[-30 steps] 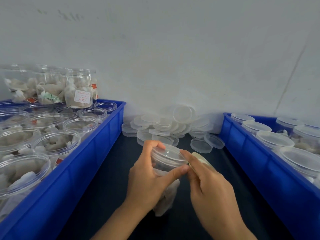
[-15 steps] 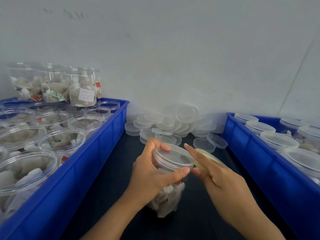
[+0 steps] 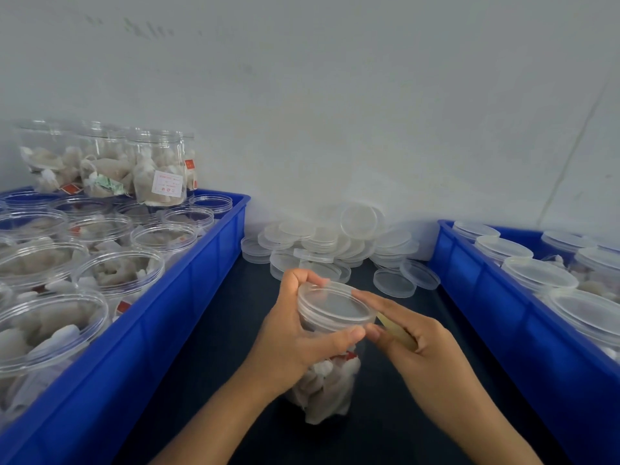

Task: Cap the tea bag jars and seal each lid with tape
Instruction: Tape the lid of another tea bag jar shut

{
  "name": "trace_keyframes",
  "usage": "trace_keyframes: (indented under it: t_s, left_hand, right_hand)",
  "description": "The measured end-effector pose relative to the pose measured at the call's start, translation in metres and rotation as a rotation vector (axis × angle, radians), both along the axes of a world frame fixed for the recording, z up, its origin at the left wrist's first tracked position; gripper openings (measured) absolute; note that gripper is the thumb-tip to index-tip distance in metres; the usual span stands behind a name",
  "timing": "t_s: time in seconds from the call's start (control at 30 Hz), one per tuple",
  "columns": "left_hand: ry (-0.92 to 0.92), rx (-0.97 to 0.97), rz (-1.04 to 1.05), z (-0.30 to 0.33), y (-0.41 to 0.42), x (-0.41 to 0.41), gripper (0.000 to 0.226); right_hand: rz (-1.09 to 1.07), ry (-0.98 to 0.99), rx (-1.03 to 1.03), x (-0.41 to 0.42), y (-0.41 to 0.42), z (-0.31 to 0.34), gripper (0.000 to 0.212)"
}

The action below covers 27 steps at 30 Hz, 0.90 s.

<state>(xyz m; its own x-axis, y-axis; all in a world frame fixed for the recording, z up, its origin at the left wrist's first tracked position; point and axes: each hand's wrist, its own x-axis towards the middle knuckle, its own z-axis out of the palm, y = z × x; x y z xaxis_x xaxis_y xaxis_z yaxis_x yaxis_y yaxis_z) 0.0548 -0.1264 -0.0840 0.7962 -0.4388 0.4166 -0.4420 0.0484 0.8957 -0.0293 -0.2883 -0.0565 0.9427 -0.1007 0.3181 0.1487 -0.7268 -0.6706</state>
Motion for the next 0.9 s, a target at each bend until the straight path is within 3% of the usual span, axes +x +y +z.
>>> trace_keyframes:
  t_s: [0.1,0.17,0.57,0.73,0.9]
  left_hand:
    - [-0.067,0.045,0.253,0.0,-0.009,-0.01,0.085]
    - [-0.064,0.015,0.291,0.0,-0.015,-0.013,0.084]
    - [-0.006,-0.012,0.205,0.0,-0.008,-0.002,0.07]
    - [-0.033,0.0,0.167,0.0,-0.004,0.001,0.069]
    - [-0.049,0.003,0.066,0.003,0.0,0.002,0.066]
  right_hand:
    - [-0.06,-0.042,-0.043,0.001,0.001,-0.005,0.045]
    - [-0.077,-0.048,-0.072,0.001,0.004,-0.006,0.046]
    - [0.063,0.011,-0.104,-0.002,0.0,0.001,0.048]
    - [0.037,0.071,-0.27,-0.007,-0.007,0.008,0.052]
    - [0.067,0.139,-0.177,-0.002,-0.01,0.005,0.048]
